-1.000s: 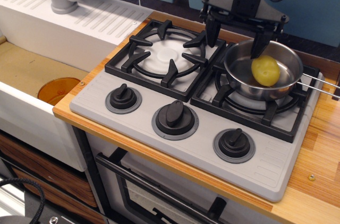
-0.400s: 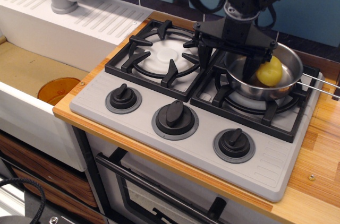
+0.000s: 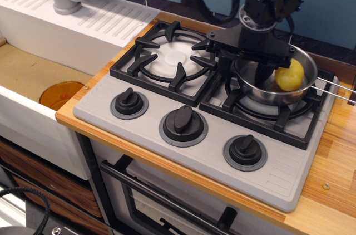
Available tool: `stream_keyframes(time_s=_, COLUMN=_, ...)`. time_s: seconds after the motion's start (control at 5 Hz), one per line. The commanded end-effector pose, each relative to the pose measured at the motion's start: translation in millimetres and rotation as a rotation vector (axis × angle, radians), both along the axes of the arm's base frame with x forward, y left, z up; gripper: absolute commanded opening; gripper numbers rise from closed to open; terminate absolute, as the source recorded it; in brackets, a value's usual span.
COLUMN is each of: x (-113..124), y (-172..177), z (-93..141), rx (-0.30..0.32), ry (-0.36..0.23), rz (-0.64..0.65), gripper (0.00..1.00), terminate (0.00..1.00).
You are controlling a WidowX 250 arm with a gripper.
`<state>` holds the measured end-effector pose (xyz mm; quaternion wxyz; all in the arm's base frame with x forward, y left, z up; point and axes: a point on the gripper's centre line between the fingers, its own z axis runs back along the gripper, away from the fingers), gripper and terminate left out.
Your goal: Put potato in pot or pan an put pot or pan on stove
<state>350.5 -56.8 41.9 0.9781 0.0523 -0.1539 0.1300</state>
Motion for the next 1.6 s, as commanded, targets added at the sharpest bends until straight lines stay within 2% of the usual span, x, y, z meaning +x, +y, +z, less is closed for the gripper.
stream_keyframes(time_s=0.0, x=7, y=-7, z=21, rx=-0.012, ry=-0.038, rz=-0.022, gripper=0.0, terminate=0.0)
stream_keyframes(time_s=0.4, x=3, y=-9, z=38, rx=-0.024, ry=-0.006, rz=-0.06, gripper=0.0, terminate=0.0)
stream_keyframes(time_s=0.8, x=-2, y=3, z=81, rx=-0.01, ry=0.061, rz=-0.064, gripper=0.0, terminate=0.0)
stream_keyframes(time_s=1.2, x=6, y=49, z=103, rx=-0.001, ry=0.092, rz=-0.111, gripper=0.0, terminate=0.0)
stream_keyframes(time_s=1.4, x=11, y=74, z=102, rx=-0.003, ry=0.092, rz=-0.135, gripper=0.0, terminate=0.0)
